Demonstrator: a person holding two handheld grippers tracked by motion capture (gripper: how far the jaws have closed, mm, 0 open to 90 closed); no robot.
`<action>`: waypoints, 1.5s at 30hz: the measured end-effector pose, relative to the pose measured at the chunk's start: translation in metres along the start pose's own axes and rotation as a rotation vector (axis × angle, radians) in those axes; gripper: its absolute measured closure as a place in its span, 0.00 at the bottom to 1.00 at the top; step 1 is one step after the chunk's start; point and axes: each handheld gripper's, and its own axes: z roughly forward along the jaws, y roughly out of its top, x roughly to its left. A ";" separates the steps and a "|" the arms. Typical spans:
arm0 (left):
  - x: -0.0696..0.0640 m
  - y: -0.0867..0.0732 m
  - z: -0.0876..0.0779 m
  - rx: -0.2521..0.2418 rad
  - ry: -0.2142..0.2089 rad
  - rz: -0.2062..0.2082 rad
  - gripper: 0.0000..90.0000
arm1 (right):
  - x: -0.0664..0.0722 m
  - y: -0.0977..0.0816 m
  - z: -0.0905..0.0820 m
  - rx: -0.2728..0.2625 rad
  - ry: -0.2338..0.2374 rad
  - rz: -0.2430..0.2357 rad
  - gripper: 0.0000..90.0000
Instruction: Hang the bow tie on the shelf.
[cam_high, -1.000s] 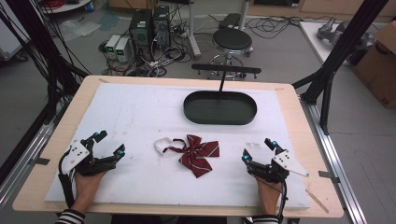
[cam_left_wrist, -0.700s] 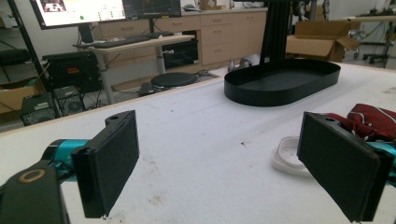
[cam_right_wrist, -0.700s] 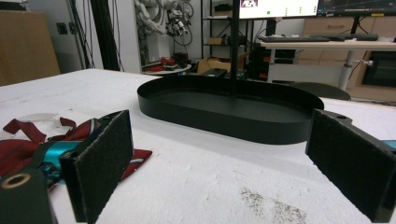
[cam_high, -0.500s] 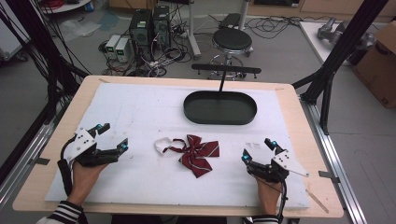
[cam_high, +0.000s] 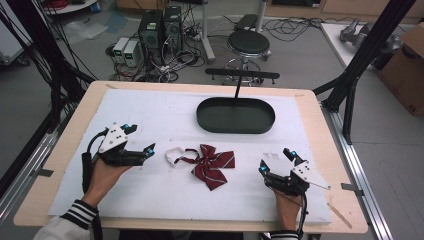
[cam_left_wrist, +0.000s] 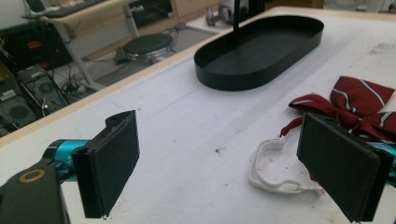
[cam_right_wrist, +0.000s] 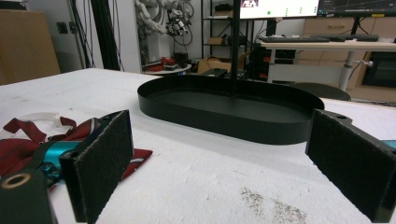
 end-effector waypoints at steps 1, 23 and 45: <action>-0.001 0.001 0.004 0.010 -0.013 -0.005 0.15 | 0.000 0.000 0.000 -0.002 0.001 -0.001 0.07; -0.009 0.023 0.056 0.314 -0.086 -0.015 0.17 | 0.000 0.000 0.000 -0.002 0.002 -0.001 0.07; -0.017 0.025 0.084 0.521 -0.143 -0.070 0.42 | -0.001 0.000 0.000 0.000 0.005 0.000 0.07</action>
